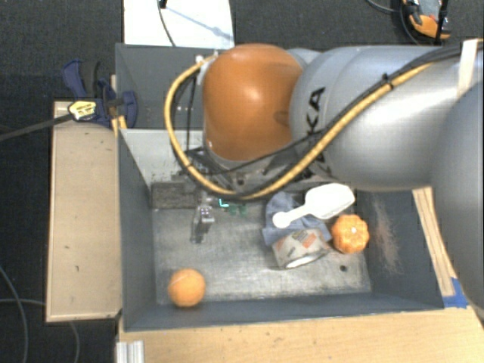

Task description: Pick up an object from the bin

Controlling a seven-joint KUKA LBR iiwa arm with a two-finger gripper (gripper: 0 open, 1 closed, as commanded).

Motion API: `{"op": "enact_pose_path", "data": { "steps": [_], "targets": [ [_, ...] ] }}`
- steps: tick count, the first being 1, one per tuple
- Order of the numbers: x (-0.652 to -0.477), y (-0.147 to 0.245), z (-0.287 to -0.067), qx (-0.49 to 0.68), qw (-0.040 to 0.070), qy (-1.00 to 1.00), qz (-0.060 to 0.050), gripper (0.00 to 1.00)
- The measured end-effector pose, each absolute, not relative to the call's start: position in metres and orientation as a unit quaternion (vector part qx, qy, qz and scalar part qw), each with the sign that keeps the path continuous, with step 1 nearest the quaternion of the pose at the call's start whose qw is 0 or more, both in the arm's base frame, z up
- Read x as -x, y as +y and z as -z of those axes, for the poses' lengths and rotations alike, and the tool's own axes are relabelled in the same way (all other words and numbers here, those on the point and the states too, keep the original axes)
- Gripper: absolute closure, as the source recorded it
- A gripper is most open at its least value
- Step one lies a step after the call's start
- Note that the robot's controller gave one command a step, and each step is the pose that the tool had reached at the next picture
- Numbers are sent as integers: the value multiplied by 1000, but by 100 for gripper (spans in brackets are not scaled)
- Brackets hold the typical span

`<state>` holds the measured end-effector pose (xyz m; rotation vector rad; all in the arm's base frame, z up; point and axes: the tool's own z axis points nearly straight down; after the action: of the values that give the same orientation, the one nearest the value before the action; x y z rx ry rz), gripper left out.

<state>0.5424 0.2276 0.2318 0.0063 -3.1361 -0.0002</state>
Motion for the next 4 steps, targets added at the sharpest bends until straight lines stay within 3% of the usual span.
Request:
{"op": "enact_pose_path", "data": {
  "steps": [1, 2, 3, 4],
  "targets": [
    [-544, 226, -236, 1, -1, -1000, 1, 0],
    [-517, 230, -168, -56, -2, -998, 1, 0],
    [-499, 244, -156, -238, -1, -971, 0, 0],
    [-483, 244, -132, -211, 0, -977, 1, 0]
  ]
}}
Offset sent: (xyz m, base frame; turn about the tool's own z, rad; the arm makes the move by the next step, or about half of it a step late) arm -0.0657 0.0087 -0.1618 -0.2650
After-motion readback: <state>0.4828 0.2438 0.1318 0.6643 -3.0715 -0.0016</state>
